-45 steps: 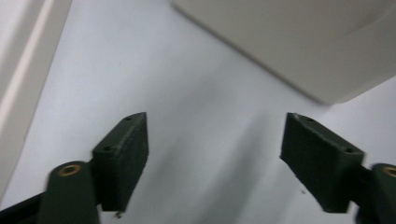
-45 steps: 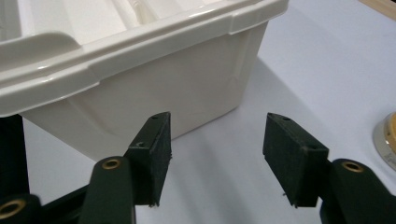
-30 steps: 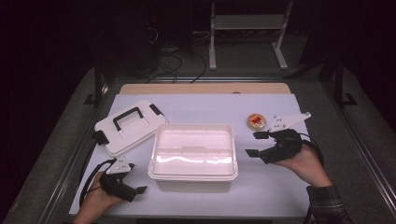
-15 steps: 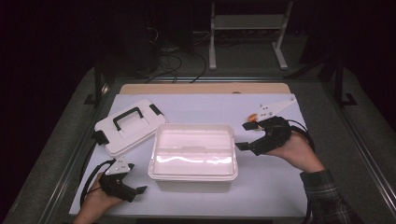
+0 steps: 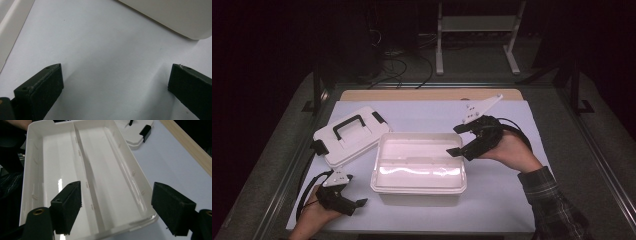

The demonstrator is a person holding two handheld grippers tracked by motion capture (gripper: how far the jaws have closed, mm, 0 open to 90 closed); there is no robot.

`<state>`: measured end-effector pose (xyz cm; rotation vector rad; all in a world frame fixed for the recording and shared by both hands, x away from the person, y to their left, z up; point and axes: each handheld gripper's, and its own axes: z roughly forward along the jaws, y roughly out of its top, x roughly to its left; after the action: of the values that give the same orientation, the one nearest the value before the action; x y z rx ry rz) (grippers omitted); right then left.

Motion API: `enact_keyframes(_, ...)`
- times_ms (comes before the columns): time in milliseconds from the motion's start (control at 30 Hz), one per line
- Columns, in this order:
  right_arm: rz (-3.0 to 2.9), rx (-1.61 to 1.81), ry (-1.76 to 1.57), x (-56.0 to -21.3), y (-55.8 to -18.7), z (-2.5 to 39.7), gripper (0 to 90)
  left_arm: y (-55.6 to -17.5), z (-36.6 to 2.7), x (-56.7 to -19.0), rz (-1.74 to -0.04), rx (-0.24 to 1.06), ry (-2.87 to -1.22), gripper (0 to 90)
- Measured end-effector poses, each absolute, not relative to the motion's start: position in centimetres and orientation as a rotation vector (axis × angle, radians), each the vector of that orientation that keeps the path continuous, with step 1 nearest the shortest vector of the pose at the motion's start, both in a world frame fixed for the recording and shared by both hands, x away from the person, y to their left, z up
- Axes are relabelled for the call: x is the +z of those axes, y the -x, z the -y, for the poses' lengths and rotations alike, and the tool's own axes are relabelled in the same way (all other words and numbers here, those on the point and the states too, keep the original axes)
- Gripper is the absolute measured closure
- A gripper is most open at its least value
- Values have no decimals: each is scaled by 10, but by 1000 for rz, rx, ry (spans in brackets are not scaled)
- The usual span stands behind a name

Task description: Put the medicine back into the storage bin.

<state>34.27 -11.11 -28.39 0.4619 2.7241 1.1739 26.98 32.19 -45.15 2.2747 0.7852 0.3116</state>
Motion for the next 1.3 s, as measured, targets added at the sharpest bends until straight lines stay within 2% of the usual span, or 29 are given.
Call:
enact_keyframes(267, -2771, 1133, -378, -278, -345, 78, 263, -270, -322, -452, -783, 311, -2275, 0)
enact_keyframes(700, -2924, 981, -222, -293, -348, 29, 451, -271, -322, -452, -780, 305, -2275, 0)
enact_keyframes(733, -2943, 959, -204, -296, -347, 24, 490, -271, -322, -452, -780, 306, -2275, 0)
enact_keyframes(867, -2972, 914, -177, -302, -347, 14, 544, -271, -322, -452, -780, 304, -2275, 0)
enact_keyframes(900, -2984, 882, -175, -305, -348, 9, 600, -271, -322, -452, -779, 304, -2275, 0)
enact_keyframes(1000, -3002, 854, -178, -307, -350, 5, 647, -271, -322, -452, -779, 302, -2275, 0)
enact_keyframes(1033, -3022, 827, -182, -308, -352, 1, 703, -271, -322, -452, -779, 302, -2275, 0)
enact_keyframes(1133, -3037, 807, -172, -310, -354, -2, 731, -271, -322, -452, -779, 302, -2274, 0)
enact_keyframes(1167, -3061, 760, -169, -312, -354, -5, 780, -271, -323, -452, -778, 302, -2275, 0)
enact_keyframes(1233, -3071, 736, -165, -313, -354, -7, 784, -271, -323, -452, -778, 301, -2275, 0)
enact_keyframes(1300, -3093, 721, -167, -313, -355, -8, 864, -271, -323, -452, -778, 302, -2275, 0)
